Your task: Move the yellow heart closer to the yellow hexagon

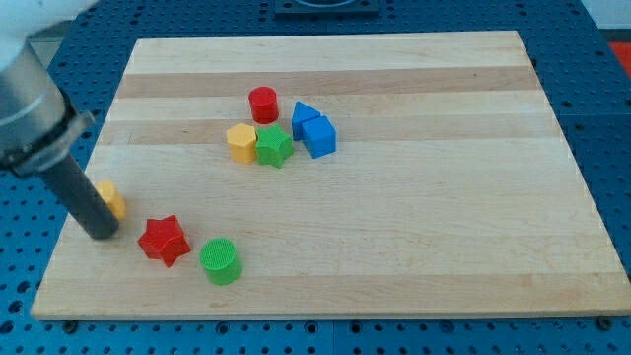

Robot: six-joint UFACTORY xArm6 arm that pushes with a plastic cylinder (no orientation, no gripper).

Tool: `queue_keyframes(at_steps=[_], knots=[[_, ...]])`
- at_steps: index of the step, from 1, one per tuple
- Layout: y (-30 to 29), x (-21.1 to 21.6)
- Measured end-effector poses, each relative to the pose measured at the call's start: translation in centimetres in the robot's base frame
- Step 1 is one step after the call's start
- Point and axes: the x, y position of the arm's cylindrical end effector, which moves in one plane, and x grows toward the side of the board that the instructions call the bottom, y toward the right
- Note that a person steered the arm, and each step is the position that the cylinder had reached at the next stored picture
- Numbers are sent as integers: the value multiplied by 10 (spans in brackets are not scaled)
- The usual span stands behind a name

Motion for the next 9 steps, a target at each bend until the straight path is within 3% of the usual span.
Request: queue_keyframes(at_steps=[1,2,3,4,5,6,8,9], knots=[[-4,-25],[-6,11],[-39,18],[-40,-21],[0,-82],[23,-113],[45,-100],[74,-120]])
